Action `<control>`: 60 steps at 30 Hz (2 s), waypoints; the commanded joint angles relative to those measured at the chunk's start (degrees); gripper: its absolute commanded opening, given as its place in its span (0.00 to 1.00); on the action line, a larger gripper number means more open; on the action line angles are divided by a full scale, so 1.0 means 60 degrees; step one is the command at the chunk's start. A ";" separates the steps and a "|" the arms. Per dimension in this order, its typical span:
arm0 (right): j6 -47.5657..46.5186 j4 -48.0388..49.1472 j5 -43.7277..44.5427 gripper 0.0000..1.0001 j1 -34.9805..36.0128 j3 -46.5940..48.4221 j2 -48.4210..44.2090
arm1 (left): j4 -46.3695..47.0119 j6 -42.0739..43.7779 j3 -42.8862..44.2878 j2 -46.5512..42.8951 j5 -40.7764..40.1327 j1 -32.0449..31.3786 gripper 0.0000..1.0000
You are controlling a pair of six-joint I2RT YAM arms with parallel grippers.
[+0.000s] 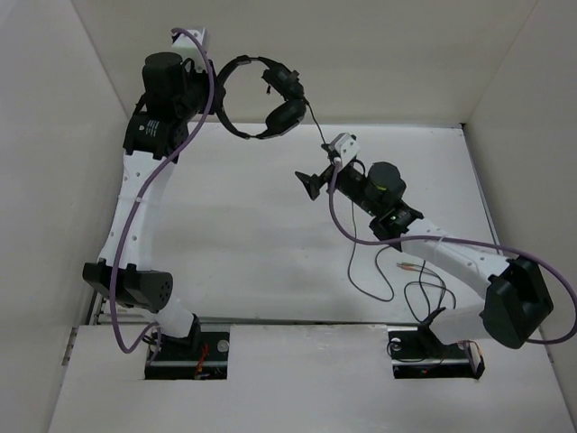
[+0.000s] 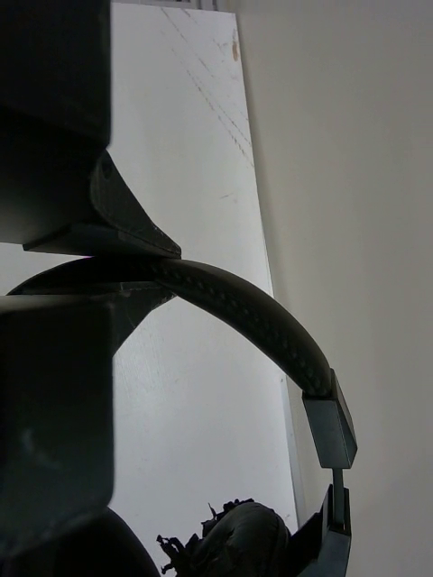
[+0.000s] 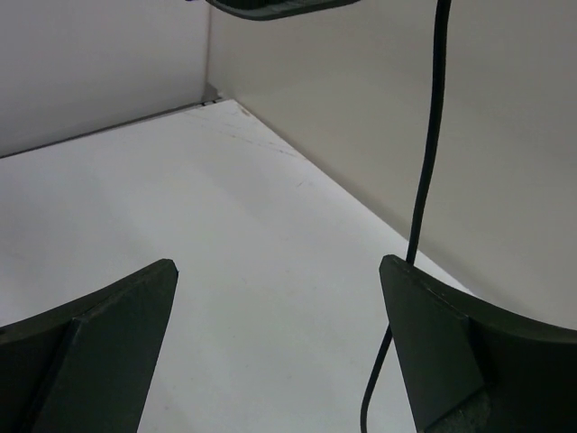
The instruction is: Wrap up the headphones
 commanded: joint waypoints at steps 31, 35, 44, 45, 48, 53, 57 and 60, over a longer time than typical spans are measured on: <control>-0.1448 0.1342 0.0248 1.00 0.0914 -0.0795 0.0125 | 0.0592 -0.1630 0.0263 -0.0900 0.0703 0.0434 0.00; -0.1317 0.1503 0.0204 1.00 0.0666 -0.0956 0.0330 | 0.0592 -0.1996 0.0629 -0.0900 0.1158 0.0492 0.00; -0.1009 0.1255 -0.0074 0.96 0.0387 -0.1337 0.0155 | 0.0695 -0.2992 0.1551 -0.0680 0.1685 0.1180 0.00; -0.1009 0.1168 -0.0205 0.93 0.0401 -0.1410 0.0126 | 0.0724 -0.3181 0.1683 -0.0622 0.1773 0.1326 0.00; -0.1009 0.0947 -0.0776 0.78 0.0430 -0.1557 0.0096 | 0.0768 -0.3549 0.1976 -0.0534 0.1964 0.1590 0.00; -0.1126 0.0362 -0.1553 0.33 0.0431 -0.1528 0.0067 | 0.0798 -0.3740 0.2212 -0.0489 0.2038 0.1927 0.00; -0.1417 -0.0573 -0.1831 0.08 0.0328 -0.1178 -0.0079 | 0.0856 -0.3755 0.1920 -0.0504 0.1775 0.2089 0.00; -0.2338 -0.2109 -0.1818 0.00 0.0299 -0.0447 -0.0342 | 0.0885 -0.3332 0.1263 -0.0548 0.0738 0.1900 0.00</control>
